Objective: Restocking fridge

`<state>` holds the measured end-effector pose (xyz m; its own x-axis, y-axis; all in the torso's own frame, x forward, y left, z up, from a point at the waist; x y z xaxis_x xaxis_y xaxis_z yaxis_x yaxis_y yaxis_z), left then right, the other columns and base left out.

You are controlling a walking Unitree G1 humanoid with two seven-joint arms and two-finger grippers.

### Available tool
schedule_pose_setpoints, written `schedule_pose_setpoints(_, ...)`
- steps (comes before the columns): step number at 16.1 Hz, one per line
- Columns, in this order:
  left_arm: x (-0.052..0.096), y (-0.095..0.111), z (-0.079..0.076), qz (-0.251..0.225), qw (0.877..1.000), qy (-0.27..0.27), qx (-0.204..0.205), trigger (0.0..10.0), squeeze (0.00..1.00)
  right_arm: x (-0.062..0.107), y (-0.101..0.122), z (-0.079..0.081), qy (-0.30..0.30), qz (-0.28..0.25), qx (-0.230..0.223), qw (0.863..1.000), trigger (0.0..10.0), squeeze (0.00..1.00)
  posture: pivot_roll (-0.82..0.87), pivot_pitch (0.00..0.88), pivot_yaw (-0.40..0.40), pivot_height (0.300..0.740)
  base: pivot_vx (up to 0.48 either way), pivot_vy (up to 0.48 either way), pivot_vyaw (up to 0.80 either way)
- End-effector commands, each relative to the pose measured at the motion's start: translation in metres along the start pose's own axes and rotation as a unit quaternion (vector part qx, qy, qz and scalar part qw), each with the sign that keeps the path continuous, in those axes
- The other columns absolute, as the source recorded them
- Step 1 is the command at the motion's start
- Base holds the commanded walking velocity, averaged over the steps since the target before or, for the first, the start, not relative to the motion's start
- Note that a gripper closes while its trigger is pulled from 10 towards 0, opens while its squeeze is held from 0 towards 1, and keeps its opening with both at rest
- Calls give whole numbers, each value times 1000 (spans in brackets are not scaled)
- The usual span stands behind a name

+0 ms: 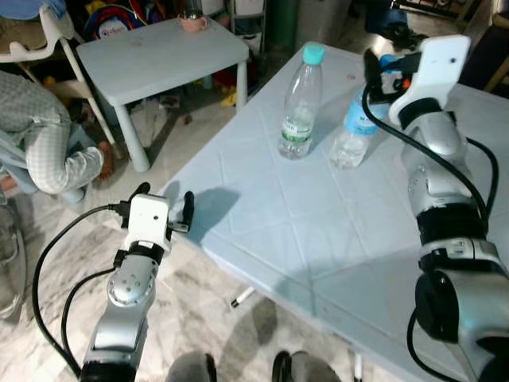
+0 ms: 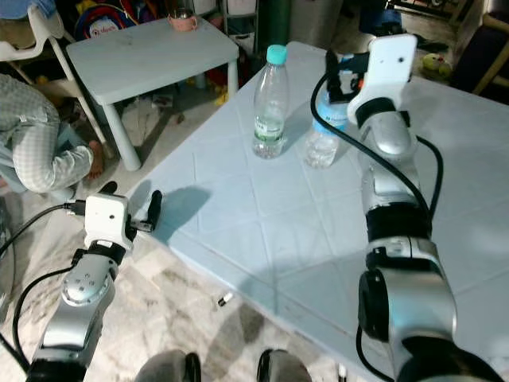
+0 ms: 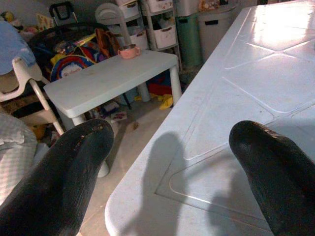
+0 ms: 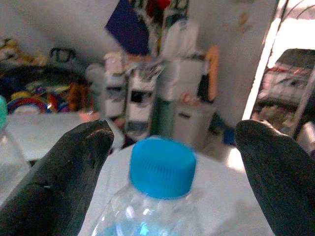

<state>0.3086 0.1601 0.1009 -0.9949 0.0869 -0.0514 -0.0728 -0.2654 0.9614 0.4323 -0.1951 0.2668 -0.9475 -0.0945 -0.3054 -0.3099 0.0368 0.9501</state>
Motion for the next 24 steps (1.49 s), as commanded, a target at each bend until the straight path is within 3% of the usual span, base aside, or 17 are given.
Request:
schedule_pose_setpoints(1, 2, -2, 0, 6, 1000, -5, -7, 10000, 0, -8, 0, 8, 24, 20, -3, 1000, 0, 0, 135, 110, -10, 740, 0, 0, 0)
schedule_pose_setpoints(4, 2, -3, 2, 9, 1000, -2, -8, 10000, 0, -10, -7, 12, 35, 44, 2, 998, 157, 0, 139, 111, -14, 740, 0, 0, 0)
schedule_pose_setpoints(5, 3, -3, 1, 11, 1000, -2, -8, 10000, 0, -10, -8, 12, 37, 48, 3, 998, 1804, 0, 138, 113, -14, 740, 0, 0, 0)
schedule_pose_setpoints(9, 2, -5, -1, 13, 1000, -6, -6, 10000, 0, -9, -17, 6, 30, 73, 8, 997, 431, 0, 131, 110, -15, 740, 0, 0, 0)
schedule_pose_setpoints(14, -1, -9, -3, 29, 1000, -1, 1, 10000, 0, -1, -28, -1, 14, 88, 35, 995, 0, 0, 124, 106, -16, 740, 0, 0, 0)
schedule_pose_setpoints(16, -1, -12, -4, 46, 999, 10, 15, 10000, 0, 6, -32, -5, -4, 88, 24, 996, 0, 0, 116, 112, -18, 740, 0, 0, 0)
schedule_pose_setpoints(18, 0, -15, -5, 48, 998, 9, 26, 10000, 0, 18, -34, 8, 14, 62, -15, 998, 0, 0, 113, 103, -24, 740, 0, 0, 0)
schedule_pose_setpoints(19, 1, -15, -8, 48, 999, 4, 23, 10000, 0, 33, -31, 22, 34, 35, -28, 998, 2235, 0, 109, 100, -31, 740, 0, 0, 0)
schedule_pose_setpoints(20, 2, -15, -9, 49, 998, 4, 25, 10000, 0, 42, -31, 25, 32, 27, -33, 999, 4196, 0, 108, 98, -32, 740, 0, 0, 0)
schedule_pose_setpoints(21, 1, -15, -9, 51, 998, 7, 26, 10000, 0, 55, -33, 26, 18, 23, -46, 999, 10000, 0, 106, 93, -34, 740, -244, 0, 0)
schedule_pose_setpoints(24, 0, -17, -11, 55, 998, 7, 28, 10000, 0, 77, -32, 28, -13, -3, -75, 997, 10000, 0, 93, 78, -35, 740, -266, 0, 0)
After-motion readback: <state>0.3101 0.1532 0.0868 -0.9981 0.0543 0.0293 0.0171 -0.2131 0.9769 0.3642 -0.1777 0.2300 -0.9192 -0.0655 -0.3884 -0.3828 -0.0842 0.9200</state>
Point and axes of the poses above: a point about 5 cm out from each wrist's last joint towards the gripper, its own x axis pointing back from the gripper into the wrist, its own y axis along the axis of the wrist's last joint, z = x × y, the point moved 4 cm from there along -x, pointing out of the wrist towards the gripper, and after that the axes turned 4 degrees about -x, right-handed, at the moved point
